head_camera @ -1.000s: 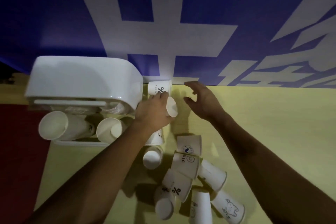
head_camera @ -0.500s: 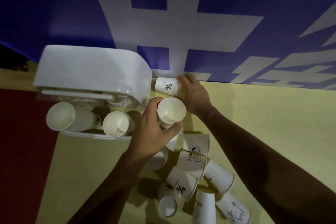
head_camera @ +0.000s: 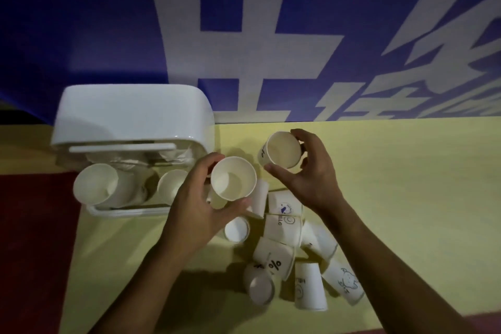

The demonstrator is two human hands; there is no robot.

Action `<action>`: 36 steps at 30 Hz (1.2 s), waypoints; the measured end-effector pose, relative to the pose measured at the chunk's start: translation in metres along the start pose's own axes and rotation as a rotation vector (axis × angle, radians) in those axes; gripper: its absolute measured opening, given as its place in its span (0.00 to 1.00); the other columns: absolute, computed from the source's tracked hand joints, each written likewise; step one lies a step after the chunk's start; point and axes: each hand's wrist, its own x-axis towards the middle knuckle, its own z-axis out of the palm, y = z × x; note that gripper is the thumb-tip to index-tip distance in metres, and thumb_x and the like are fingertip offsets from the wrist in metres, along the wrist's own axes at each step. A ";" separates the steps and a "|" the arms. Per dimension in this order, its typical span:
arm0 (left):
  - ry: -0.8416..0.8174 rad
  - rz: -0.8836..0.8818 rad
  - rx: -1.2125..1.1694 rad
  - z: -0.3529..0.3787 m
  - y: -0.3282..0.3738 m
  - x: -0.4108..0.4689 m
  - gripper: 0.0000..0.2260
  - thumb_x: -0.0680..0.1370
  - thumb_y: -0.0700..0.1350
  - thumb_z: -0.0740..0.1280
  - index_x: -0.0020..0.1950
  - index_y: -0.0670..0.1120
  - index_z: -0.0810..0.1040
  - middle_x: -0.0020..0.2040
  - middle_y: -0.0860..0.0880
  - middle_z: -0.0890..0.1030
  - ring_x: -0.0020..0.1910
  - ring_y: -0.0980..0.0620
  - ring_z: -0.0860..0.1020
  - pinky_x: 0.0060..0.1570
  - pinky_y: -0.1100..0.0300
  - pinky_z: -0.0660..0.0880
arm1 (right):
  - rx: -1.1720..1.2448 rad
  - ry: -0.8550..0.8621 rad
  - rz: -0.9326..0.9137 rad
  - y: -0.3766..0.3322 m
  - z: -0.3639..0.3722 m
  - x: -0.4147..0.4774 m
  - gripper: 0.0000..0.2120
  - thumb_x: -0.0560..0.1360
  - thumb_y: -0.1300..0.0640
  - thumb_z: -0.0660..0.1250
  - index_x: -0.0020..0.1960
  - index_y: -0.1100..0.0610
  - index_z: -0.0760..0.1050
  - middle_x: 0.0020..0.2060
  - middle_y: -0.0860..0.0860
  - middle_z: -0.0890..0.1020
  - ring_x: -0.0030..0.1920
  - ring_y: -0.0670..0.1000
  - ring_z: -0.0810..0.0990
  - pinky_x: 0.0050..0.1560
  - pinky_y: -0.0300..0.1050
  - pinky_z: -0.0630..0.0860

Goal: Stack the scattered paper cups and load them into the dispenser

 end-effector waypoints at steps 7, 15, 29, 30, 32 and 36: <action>0.034 0.084 -0.019 -0.067 -0.027 -0.044 0.35 0.69 0.53 0.79 0.72 0.54 0.69 0.66 0.61 0.76 0.66 0.56 0.75 0.57 0.68 0.73 | 0.114 -0.014 -0.060 -0.068 0.042 -0.043 0.37 0.67 0.40 0.81 0.69 0.53 0.73 0.61 0.44 0.78 0.58 0.45 0.77 0.50 0.39 0.75; 0.076 0.051 0.004 -0.119 -0.066 -0.072 0.32 0.69 0.55 0.79 0.68 0.54 0.70 0.62 0.57 0.78 0.62 0.52 0.78 0.56 0.54 0.78 | 0.170 -0.030 -0.155 -0.123 0.103 -0.061 0.34 0.69 0.52 0.82 0.70 0.58 0.73 0.63 0.48 0.78 0.63 0.46 0.77 0.56 0.36 0.74; 0.106 0.041 -0.016 -0.140 -0.084 -0.074 0.31 0.69 0.56 0.78 0.69 0.54 0.71 0.64 0.57 0.78 0.63 0.51 0.77 0.58 0.54 0.78 | -0.038 -0.133 -0.050 -0.096 0.176 -0.058 0.36 0.70 0.35 0.76 0.72 0.51 0.73 0.66 0.45 0.78 0.67 0.46 0.75 0.64 0.51 0.75; 0.105 0.037 -0.017 -0.140 -0.085 -0.073 0.32 0.69 0.57 0.77 0.70 0.54 0.71 0.64 0.57 0.77 0.63 0.51 0.77 0.58 0.54 0.78 | -0.049 -0.127 -0.042 -0.092 0.179 -0.059 0.36 0.70 0.36 0.76 0.72 0.50 0.72 0.67 0.44 0.78 0.67 0.46 0.75 0.65 0.52 0.74; 0.109 0.029 -0.017 -0.139 -0.085 -0.070 0.32 0.69 0.58 0.76 0.71 0.55 0.70 0.65 0.57 0.77 0.64 0.51 0.77 0.59 0.53 0.78 | -0.020 -0.142 -0.030 -0.090 0.179 -0.060 0.36 0.70 0.37 0.77 0.73 0.49 0.72 0.67 0.43 0.78 0.68 0.46 0.74 0.66 0.51 0.74; 0.134 0.072 -0.010 -0.136 -0.077 -0.065 0.32 0.69 0.58 0.76 0.71 0.59 0.70 0.67 0.59 0.76 0.66 0.52 0.76 0.58 0.60 0.77 | 0.111 -0.112 0.008 -0.104 0.163 -0.066 0.29 0.77 0.42 0.72 0.74 0.51 0.72 0.68 0.42 0.76 0.70 0.43 0.73 0.69 0.46 0.72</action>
